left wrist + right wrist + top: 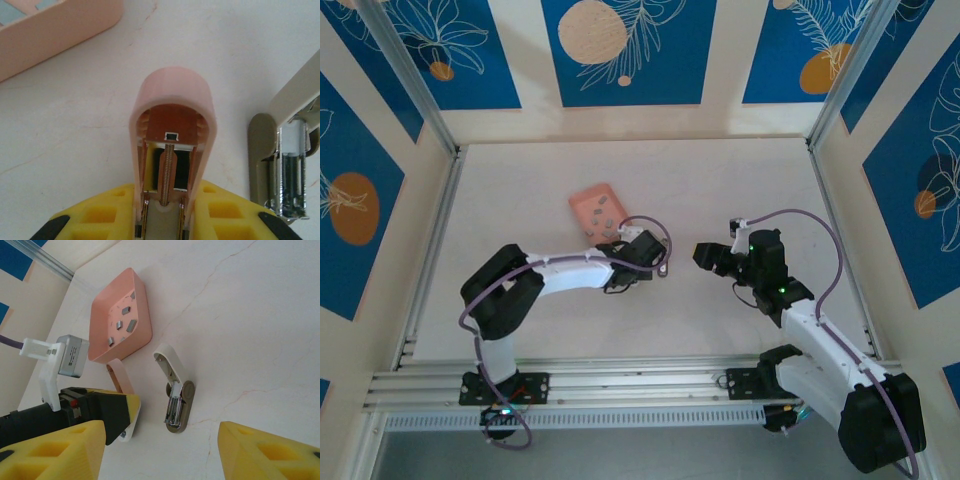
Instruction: Load the staples into the stapler
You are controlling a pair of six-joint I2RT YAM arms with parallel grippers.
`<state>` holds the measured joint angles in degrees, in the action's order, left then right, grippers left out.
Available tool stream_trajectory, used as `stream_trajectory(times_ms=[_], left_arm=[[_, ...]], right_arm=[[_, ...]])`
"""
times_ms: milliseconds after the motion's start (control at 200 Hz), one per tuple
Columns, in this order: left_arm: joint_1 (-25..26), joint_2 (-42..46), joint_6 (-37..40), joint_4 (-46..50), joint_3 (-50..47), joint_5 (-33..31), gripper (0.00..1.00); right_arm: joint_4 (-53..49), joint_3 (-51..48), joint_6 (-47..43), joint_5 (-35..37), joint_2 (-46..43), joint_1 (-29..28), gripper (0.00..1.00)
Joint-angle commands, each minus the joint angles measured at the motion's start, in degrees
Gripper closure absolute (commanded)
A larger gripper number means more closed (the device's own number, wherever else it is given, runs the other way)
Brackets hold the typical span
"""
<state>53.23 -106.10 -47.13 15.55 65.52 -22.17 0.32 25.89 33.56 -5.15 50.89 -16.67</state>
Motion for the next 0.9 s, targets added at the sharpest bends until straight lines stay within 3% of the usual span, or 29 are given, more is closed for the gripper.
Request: stream_trajectory(times_ms=[0,370,895], left_arm=[[-0.5,-1.0,2.2,0.9,3.6,-1.2,0.83],[2.8,-1.0,-2.4,7.8,10.5,3.0,0.89],[7.0,-9.5,-1.6,13.4,25.9,0.8,0.92]], right_arm=[[-1.5,0.7,-0.6,-0.5,-0.8,0.4,0.39],[-7.6,4.0,1.6,-5.1,-1.1,6.0,0.39],[-13.4,3.8,0.5,-18.7,1.7,23.5,0.38]])
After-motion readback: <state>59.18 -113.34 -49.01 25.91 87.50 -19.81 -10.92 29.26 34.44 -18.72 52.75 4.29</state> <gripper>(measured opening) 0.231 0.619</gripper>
